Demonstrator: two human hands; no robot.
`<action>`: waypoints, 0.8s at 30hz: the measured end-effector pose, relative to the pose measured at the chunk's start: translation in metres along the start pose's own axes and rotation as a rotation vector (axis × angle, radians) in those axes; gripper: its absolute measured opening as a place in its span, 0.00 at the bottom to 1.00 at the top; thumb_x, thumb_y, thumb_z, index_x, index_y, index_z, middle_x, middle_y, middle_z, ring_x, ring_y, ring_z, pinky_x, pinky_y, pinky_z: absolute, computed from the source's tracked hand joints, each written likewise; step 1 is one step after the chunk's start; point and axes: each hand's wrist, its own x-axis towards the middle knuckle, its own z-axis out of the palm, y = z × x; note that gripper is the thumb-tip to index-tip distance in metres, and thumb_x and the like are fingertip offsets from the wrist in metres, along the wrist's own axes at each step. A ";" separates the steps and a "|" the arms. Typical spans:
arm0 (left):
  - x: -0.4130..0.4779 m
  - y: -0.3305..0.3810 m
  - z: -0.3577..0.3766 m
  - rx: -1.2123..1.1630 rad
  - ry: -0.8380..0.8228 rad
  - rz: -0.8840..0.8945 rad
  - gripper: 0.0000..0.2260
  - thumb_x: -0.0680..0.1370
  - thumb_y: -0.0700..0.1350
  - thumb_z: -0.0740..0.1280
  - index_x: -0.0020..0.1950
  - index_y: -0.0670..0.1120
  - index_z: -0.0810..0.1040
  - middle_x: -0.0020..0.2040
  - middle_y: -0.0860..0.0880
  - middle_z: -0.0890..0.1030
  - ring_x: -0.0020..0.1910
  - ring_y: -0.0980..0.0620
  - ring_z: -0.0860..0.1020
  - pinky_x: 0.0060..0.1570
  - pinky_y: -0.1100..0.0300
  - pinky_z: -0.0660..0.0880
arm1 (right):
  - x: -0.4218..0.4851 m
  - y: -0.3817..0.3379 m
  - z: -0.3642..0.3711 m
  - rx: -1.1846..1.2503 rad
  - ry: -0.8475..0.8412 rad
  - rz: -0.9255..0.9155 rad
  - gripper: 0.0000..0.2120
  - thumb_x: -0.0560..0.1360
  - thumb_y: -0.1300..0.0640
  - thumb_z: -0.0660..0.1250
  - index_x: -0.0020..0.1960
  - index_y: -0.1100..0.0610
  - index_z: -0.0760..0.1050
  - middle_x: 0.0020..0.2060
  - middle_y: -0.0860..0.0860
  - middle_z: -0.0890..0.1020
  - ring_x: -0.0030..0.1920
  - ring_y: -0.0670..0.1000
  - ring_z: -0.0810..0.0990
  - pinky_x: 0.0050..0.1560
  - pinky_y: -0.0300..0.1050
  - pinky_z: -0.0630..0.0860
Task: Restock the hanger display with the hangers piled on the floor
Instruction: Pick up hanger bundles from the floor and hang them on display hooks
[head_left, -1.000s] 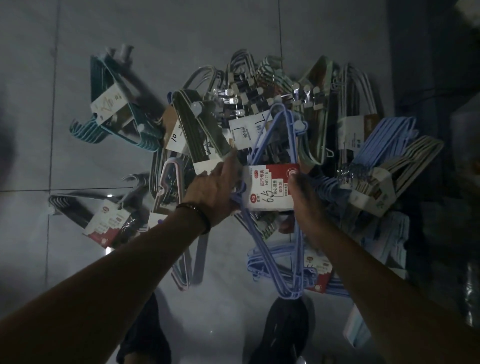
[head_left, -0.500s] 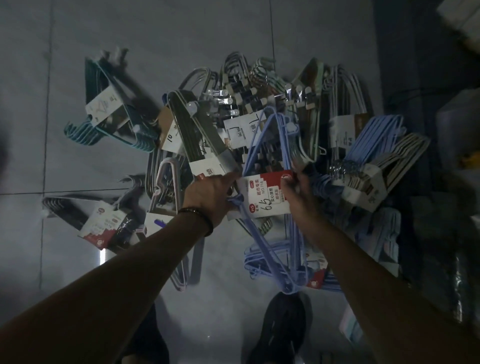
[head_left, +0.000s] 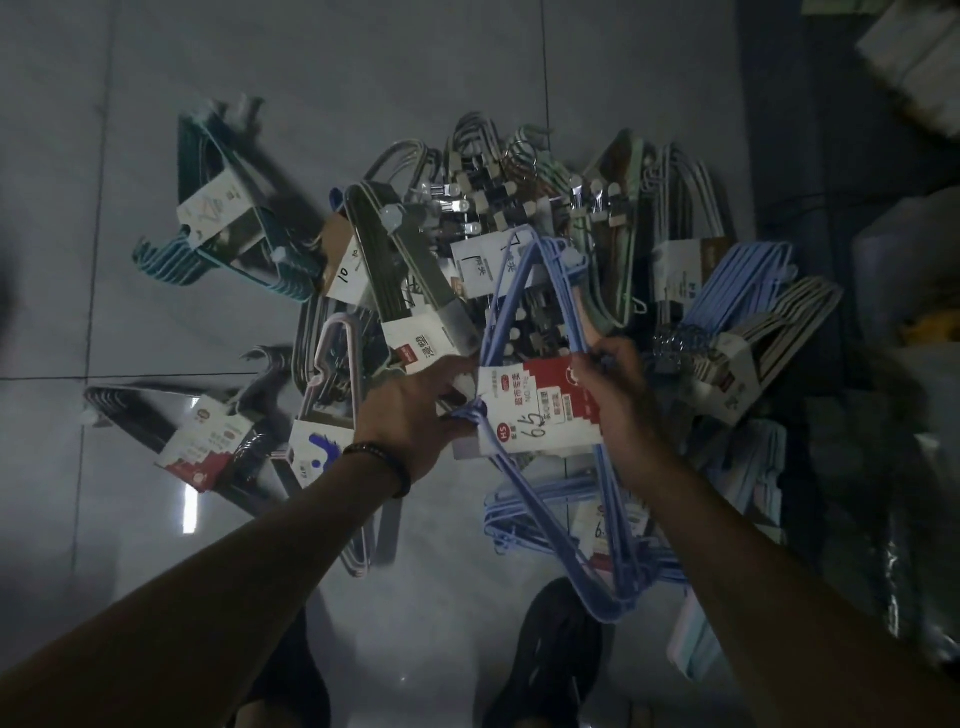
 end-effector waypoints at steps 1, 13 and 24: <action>-0.006 0.000 0.000 -0.012 0.008 -0.001 0.28 0.73 0.55 0.78 0.70 0.63 0.70 0.53 0.59 0.86 0.53 0.51 0.84 0.49 0.54 0.82 | -0.001 -0.002 0.003 -0.029 -0.003 0.016 0.13 0.82 0.53 0.70 0.60 0.55 0.68 0.47 0.57 0.84 0.38 0.52 0.87 0.32 0.47 0.81; -0.126 -0.013 -0.047 0.014 0.314 -0.145 0.33 0.72 0.51 0.77 0.75 0.56 0.68 0.71 0.45 0.72 0.70 0.39 0.70 0.67 0.37 0.67 | -0.055 -0.013 0.071 -0.166 -0.145 0.030 0.28 0.78 0.61 0.74 0.75 0.51 0.69 0.55 0.52 0.84 0.44 0.40 0.85 0.38 0.33 0.79; -0.222 -0.044 -0.056 -1.561 0.162 -1.037 0.24 0.76 0.54 0.75 0.68 0.57 0.70 0.58 0.46 0.85 0.49 0.38 0.87 0.52 0.41 0.83 | -0.133 0.009 0.199 0.026 -0.218 0.229 0.10 0.79 0.61 0.72 0.59 0.51 0.80 0.50 0.53 0.88 0.50 0.56 0.88 0.49 0.56 0.85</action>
